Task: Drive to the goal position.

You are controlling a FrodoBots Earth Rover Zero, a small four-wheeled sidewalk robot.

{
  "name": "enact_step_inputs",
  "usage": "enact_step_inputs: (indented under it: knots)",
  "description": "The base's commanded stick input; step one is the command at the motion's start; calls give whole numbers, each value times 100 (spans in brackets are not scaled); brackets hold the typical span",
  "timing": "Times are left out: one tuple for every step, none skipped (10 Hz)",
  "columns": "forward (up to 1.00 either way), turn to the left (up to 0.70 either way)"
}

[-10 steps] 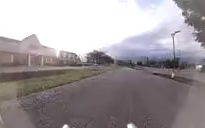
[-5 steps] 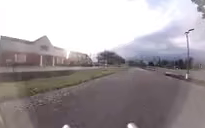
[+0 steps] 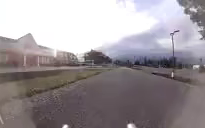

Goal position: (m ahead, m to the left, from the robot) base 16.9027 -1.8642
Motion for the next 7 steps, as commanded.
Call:
enact_step_inputs:
  knots:
    - [70, -15]
    - [70, 0]
    - [70, 0]
    - [70, 0]
    - [70, 0]
    - [70, 0]
    - [70, 0]
